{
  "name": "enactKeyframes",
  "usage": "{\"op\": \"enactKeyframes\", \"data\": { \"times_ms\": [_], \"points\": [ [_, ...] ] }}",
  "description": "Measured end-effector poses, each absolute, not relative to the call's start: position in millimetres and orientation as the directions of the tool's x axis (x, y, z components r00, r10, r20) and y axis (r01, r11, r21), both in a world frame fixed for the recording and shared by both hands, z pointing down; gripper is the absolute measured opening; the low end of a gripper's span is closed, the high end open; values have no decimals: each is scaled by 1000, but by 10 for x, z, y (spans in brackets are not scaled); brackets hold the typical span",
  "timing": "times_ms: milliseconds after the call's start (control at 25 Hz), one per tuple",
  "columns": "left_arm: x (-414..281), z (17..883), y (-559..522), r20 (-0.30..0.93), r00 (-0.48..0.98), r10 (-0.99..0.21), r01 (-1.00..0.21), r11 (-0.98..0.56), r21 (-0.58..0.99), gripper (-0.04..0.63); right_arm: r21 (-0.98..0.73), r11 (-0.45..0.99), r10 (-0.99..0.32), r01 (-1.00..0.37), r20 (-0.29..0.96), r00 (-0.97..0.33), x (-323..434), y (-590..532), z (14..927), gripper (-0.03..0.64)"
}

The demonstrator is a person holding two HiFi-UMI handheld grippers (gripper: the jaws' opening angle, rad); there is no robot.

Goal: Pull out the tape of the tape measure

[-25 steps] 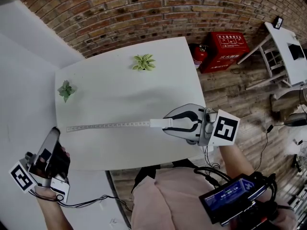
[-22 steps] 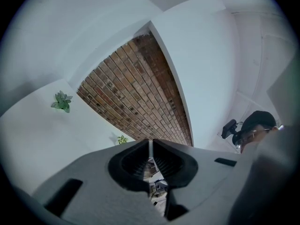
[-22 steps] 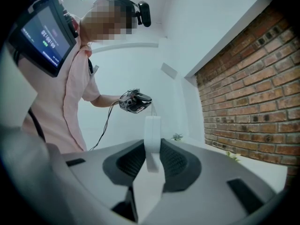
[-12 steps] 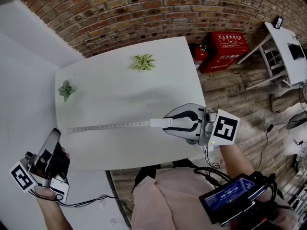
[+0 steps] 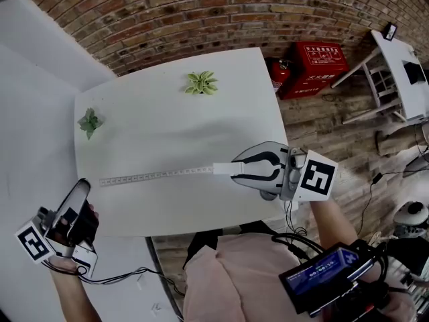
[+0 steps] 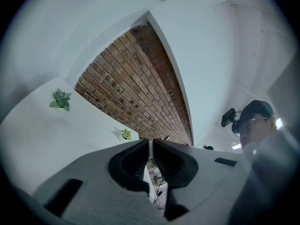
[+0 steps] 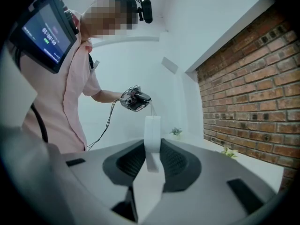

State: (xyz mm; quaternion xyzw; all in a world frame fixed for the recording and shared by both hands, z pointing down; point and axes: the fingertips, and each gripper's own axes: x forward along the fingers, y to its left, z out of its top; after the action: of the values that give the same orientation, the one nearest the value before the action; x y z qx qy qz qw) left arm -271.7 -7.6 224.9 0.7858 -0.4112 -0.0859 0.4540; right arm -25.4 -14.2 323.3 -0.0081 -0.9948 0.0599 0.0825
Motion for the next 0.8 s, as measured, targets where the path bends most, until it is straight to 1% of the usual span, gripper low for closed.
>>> {"op": "enactKeyframes", "data": {
  "times_ms": [400, 520, 800],
  "points": [
    [-2845, 2615, -124, 294, 659, -692, -597, -244, 764, 37, -94, 995, 32, 11, 223, -974, -288, -204, 3407, 98],
    [-2817, 2718, -135, 296, 678, -673, -579, -240, 779, 38, -88, 996, 37, 16, 241, -970, -301, -223, 3463, 98],
    [-2905, 3015, -174, 300, 669, -681, -563, -200, 802, 38, -89, 996, 40, 16, 272, -962, -353, -281, 3608, 98]
  ]
}}
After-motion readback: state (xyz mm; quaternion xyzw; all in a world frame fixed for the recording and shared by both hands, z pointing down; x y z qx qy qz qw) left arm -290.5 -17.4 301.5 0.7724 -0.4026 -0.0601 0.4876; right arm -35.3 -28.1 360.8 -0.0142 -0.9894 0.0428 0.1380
